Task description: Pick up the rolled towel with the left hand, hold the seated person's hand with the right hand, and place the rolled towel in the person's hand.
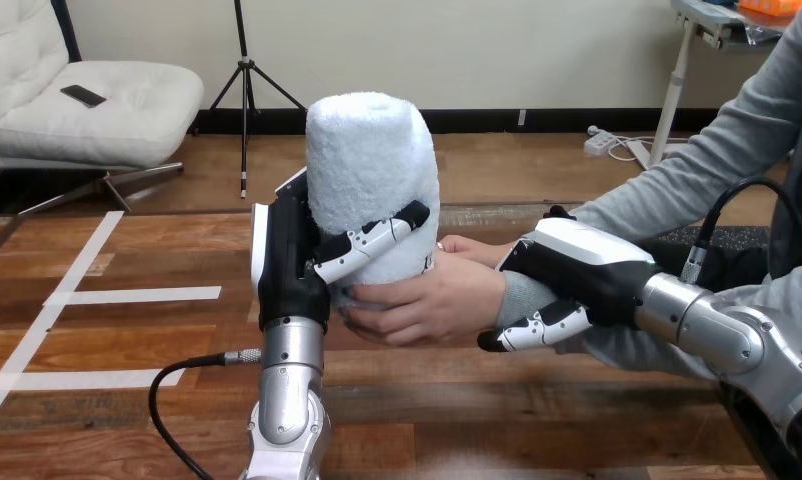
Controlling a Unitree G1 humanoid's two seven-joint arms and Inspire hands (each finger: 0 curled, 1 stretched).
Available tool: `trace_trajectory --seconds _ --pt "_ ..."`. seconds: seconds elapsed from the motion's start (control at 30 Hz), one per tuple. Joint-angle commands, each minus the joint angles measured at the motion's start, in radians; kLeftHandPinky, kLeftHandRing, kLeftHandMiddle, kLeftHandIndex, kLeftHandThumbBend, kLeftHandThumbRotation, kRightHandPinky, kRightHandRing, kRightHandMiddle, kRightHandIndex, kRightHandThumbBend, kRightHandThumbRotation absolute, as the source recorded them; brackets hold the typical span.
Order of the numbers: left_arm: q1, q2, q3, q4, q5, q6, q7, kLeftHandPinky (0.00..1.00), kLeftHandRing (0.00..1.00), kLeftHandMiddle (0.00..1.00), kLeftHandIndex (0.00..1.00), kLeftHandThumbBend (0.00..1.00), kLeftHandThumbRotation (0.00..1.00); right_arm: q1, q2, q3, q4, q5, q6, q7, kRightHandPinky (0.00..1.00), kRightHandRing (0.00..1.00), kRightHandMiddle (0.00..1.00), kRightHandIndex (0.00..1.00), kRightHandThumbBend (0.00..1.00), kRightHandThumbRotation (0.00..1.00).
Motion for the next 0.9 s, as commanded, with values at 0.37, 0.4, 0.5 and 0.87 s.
trace_trajectory --seconds 0.37,0.4,0.5,0.87 --pt "-0.089 -0.055 -0.045 -0.006 0.016 -0.011 -0.034 0.33 0.37 0.40 0.42 0.63 0.00 -0.093 0.012 -0.046 -0.049 0.029 -0.025 -0.025 0.19 0.22 0.27 0.28 0.63 0.41" --pt "-0.089 -0.055 -0.045 -0.006 0.016 -0.011 -0.034 0.33 0.37 0.40 0.42 0.63 0.00 -0.093 0.011 -0.045 -0.048 0.028 -0.027 -0.027 0.19 0.22 0.27 0.28 0.63 0.40" --pt "-0.089 -0.055 -0.044 -0.007 0.013 -0.011 -0.039 0.33 0.37 0.40 0.42 0.63 0.00 -0.092 0.010 -0.045 -0.045 0.027 -0.031 -0.030 0.18 0.22 0.27 0.28 0.63 0.40" --pt "-0.082 -0.060 -0.032 -0.024 -0.039 0.010 -0.107 0.32 0.37 0.41 0.43 0.63 0.00 -0.086 0.008 -0.047 -0.039 0.029 -0.039 -0.033 0.19 0.21 0.27 0.27 0.63 0.40"
